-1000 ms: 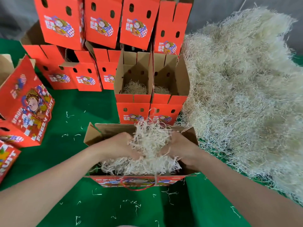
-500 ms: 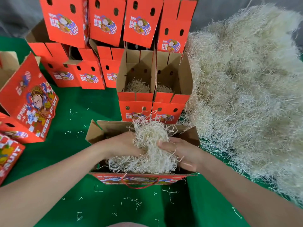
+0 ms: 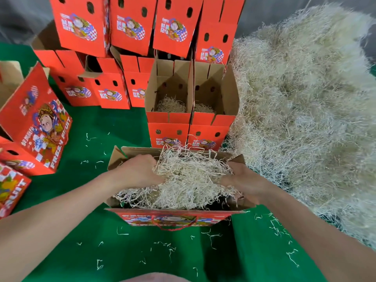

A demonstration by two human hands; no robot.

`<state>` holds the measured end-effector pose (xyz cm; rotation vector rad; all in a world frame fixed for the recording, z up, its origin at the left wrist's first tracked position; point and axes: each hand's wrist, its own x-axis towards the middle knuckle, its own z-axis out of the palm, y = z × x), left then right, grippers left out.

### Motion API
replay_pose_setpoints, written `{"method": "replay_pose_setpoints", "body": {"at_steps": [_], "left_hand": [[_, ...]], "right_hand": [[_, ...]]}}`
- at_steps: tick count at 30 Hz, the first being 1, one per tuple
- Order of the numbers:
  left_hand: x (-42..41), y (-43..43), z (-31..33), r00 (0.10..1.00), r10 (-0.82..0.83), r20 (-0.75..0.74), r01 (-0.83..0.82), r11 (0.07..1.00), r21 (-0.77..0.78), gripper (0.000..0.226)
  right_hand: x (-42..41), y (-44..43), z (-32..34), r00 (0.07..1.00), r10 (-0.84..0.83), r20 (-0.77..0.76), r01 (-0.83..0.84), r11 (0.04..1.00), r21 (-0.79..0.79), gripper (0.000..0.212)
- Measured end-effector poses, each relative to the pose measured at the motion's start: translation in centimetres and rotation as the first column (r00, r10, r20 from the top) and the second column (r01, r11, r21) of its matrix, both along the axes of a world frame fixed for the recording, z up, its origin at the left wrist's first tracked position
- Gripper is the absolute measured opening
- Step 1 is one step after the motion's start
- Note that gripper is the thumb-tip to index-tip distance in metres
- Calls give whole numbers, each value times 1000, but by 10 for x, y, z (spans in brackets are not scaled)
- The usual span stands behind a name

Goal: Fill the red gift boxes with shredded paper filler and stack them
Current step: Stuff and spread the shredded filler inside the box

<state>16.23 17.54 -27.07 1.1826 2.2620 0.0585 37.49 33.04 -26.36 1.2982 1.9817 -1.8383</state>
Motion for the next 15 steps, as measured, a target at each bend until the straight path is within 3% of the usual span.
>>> {"method": "replay_pose_setpoints", "body": {"at_steps": [4,6,8,10,12,13,15], "left_hand": [[-6,-9,-2,997,-16,-76,14,1000,-27,34],[-11,-15,-2,998,52,-19,-52,999,-7,37],[-14,-19,3,954,214,207,-224,974,23,67],[-13,-18,9,805,319,501,-366,931,-4,83],[-7,-15,16,709,309,634,-361,931,-51,59],[-2,-13,17,677,320,662,-370,927,-69,44],[2,-9,16,625,347,699,-390,915,-106,38]], "right_hand": [[8,6,2,999,-42,-1,42,999,30,75],[14,10,4,998,-64,-16,65,996,64,75],[16,10,5,995,-98,-31,98,995,-6,72],[12,5,7,995,-61,-76,46,981,-190,53],[9,-2,1,988,6,-151,-49,958,-282,38],[6,-6,0,983,28,-181,-83,948,-306,44],[-1,-14,1,974,104,-202,-167,932,-322,66]]}}
